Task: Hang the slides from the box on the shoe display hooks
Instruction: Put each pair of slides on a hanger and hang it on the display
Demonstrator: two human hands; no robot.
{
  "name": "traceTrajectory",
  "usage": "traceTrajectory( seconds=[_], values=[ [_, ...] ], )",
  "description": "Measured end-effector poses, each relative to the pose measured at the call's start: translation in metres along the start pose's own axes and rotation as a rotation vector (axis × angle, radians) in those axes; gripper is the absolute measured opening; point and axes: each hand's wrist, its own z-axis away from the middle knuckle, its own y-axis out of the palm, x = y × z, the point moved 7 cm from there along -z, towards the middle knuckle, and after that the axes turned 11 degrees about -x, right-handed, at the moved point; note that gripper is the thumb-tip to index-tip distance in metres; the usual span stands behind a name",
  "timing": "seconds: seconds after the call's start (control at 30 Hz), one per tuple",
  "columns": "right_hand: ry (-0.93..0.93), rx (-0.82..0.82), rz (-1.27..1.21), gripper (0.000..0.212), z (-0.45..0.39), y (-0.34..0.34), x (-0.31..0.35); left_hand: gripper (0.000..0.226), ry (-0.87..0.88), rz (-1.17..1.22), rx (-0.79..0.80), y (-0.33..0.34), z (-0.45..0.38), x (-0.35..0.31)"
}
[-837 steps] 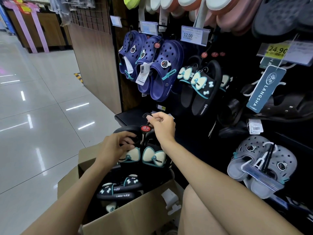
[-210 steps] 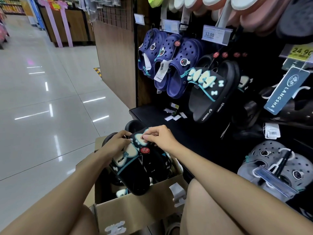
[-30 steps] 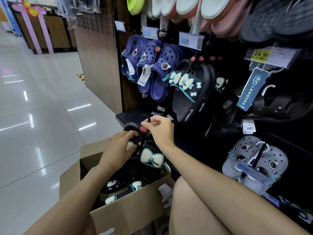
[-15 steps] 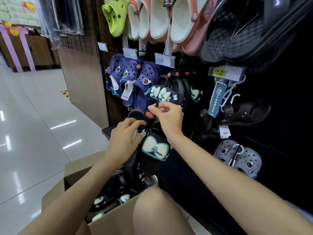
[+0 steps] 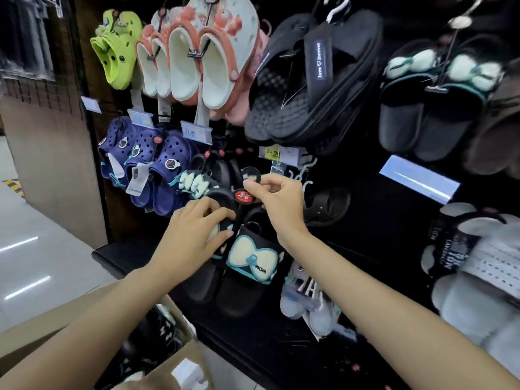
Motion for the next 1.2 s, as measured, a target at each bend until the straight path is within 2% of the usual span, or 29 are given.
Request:
traceTrajectory(
  seconds=[0.07,0.33,0.6,0.8,0.97,1.07,1.2],
  values=[
    [-0.012,-0.012,0.013,0.024,-0.005,-0.020,0.004,0.042,0.042,0.016,-0.008,0.005,-0.008,-0.019],
    [0.007,-0.101,0.058,0.013,-0.026,-0.101,0.012,0.044,0.177,0.058,-0.018,0.031,-0.036,-0.086],
    [0.175,-0.304,0.043,0.027,-0.043,-0.173,-0.013,0.062,0.391,0.028,-0.009,0.068,-0.048,-0.139],
    [0.213,-0.370,0.040,0.025,-0.043,-0.194,-0.038,0.058,0.373,0.079,0.128,0.102,-0.043,-0.147],
    [0.213,-0.394,0.070,0.020,-0.046,-0.199,-0.049,0.055,0.364,0.119,0.188,0.127,-0.039,-0.143],
    [0.218,-0.434,0.061,0.008,-0.051,-0.205,-0.054,0.060,0.372,0.133,0.220,0.143,-0.039,-0.143],
    [0.194,-0.482,0.073,0.010,-0.062,-0.214,-0.061,0.061,0.362,0.176,0.240,0.161,-0.046,-0.145]
  ],
)
